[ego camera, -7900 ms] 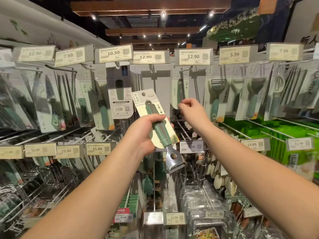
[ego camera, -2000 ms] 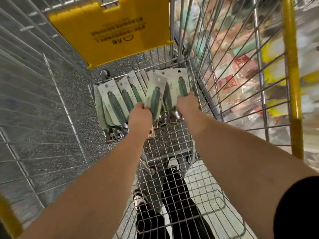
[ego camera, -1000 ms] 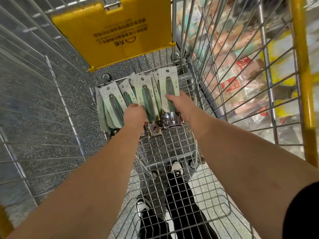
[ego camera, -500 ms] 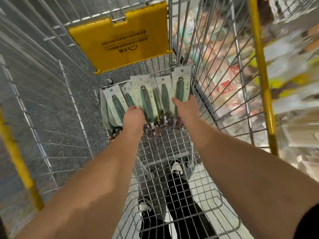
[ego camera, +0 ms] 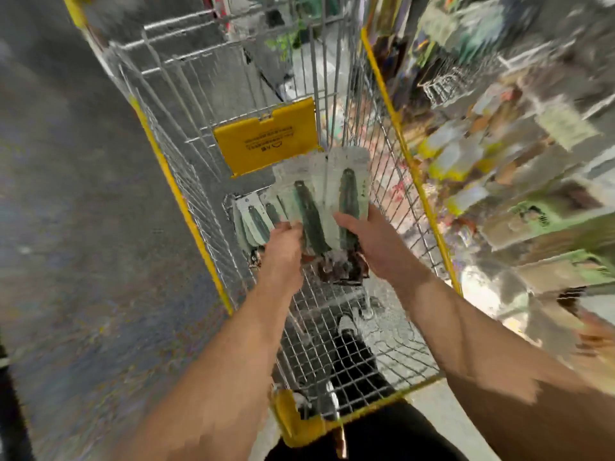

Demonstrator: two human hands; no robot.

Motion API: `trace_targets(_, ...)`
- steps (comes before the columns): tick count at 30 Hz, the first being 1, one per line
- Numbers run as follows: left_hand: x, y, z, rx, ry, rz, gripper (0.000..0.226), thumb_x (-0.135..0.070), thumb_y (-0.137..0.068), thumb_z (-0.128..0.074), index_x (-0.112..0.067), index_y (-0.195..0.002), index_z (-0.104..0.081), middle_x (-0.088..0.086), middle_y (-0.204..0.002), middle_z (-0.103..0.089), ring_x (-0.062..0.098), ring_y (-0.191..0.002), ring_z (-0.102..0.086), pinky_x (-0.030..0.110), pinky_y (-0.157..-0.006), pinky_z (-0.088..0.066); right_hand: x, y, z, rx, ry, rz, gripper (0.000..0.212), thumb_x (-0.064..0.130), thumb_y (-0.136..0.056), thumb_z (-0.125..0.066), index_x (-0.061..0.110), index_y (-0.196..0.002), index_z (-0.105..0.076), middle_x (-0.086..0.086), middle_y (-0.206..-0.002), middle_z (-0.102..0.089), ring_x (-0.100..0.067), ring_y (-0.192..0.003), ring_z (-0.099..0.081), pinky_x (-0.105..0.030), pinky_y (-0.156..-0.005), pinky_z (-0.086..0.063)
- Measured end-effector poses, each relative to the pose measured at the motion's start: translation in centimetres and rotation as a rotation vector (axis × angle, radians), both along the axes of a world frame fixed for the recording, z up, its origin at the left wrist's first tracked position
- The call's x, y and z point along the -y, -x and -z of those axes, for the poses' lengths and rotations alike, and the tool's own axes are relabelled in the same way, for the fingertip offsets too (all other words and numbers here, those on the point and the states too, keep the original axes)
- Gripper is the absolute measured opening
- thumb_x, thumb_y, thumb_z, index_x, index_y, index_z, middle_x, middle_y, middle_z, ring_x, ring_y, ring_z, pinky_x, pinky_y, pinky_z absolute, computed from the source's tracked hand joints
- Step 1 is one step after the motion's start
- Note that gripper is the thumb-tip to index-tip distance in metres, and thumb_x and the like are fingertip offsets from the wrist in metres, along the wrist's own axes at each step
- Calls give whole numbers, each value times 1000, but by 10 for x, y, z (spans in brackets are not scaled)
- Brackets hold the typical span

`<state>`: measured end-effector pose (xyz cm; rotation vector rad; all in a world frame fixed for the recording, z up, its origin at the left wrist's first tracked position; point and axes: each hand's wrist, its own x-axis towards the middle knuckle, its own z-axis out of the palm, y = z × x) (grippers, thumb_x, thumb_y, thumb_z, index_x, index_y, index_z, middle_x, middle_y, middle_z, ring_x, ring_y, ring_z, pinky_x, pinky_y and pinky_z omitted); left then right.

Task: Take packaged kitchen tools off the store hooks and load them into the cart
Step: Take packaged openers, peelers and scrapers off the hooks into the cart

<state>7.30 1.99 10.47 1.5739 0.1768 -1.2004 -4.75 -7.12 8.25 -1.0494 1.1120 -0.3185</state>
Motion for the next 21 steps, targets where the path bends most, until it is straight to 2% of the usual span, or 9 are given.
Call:
trace_targets(1, -11, 7, -16, -20, 40, 40, 21, -10, -102, -45, -9, -121, -54, 10, -106, -67, 27, -93, -66, 46, -90, -55, -14, 8, -21, 13, 8, 11, 94, 62, -59, -87, 29, -139, -51, 2, -124, -70, -25, -113, -68, -53, -102, -49)
trace_targets(4, -43, 25, -60, -68, 208, 141, 25, -16, -107, -37, -4, -123, -52, 13, -101, -73, 25, -83, -71, 41, -76, -58, -47, 33, -72, 99, 36, 87, 27, 27, -89, -74, 22, -114, -65, 1, -103, -77, -26, -104, -71, -44, -95, -55)
trace_targets(5, -52, 32, -73, -95, 244, 162, 27, -18, -108, -35, -5, -122, -54, 13, -102, -75, 27, -87, -73, 38, -73, -61, -57, 43, -87, 131, 36, 85, 21, 23, -92, -70, 22, -112, -66, 0, -102, -77, -26, -102, -72, -43, -92, -56)
trace_targets(8, -67, 51, -110, -163, 299, 228, 29, -22, -108, -37, -10, -113, -64, 13, -108, -76, 27, -98, -73, 35, -73, -59, -81, 69, -121, 199, 17, 152, 31, 20, -94, -66, 12, -124, -63, -8, -103, -77, -24, -90, -74, -35, -74, -60)
trace_targets(13, -73, 93, -155, -187, 342, 443, 16, -14, -105, -49, -21, -114, -60, -1, -101, -75, 1, -59, -70, 20, -49, -54, -106, 117, -168, 166, 145, 268, 28, 17, -96, -63, 15, -124, -61, -6, -101, -76, -23, -89, -72, -33, -72, -57)
trace_targets(15, -71, 114, -171, -150, 351, 485, 14, -14, -101, -57, -19, -112, -64, 0, -98, -73, 5, -65, -72, 29, -71, -62, -112, 139, -186, 150, 192, 332, 26, 14, -94, -65, 15, -120, -60, -3, -97, -76, -19, -86, -73, -31, -69, -57)
trace_targets(17, -67, 135, -186, -174, 367, 467, 16, -19, -92, -69, -15, -108, -71, 6, -99, -77, 24, -84, -75, 53, -93, -56, -118, 161, -201, 119, 244, 377, 37, 20, -88, -72, 13, -123, -60, -6, -104, -76, -22, -93, -74, -35, -76, -59)
trace_targets(19, -61, 159, -196, -127, 392, 499, 28, -23, -89, -72, -16, -116, -71, 7, -109, -77, 30, -95, -74, 57, -91, -56, -122, 184, -217, 79, 309, 405, 47, 29, -82, -75, 16, -124, -61, -8, -110, -75, -27, -100, -72, -44, -88, -58)
trace_targets(21, -57, 187, -208, -78, 466, 579, 30, -21, -92, -69, -16, -122, -70, 5, -115, -75, 24, -98, -74, 45, -79, -62, -129, 209, -235, 37, 380, 439, 34, 31, -82, -75, 25, -114, -65, -1, -105, -76, -23, -98, -73, -44, -90, -57)
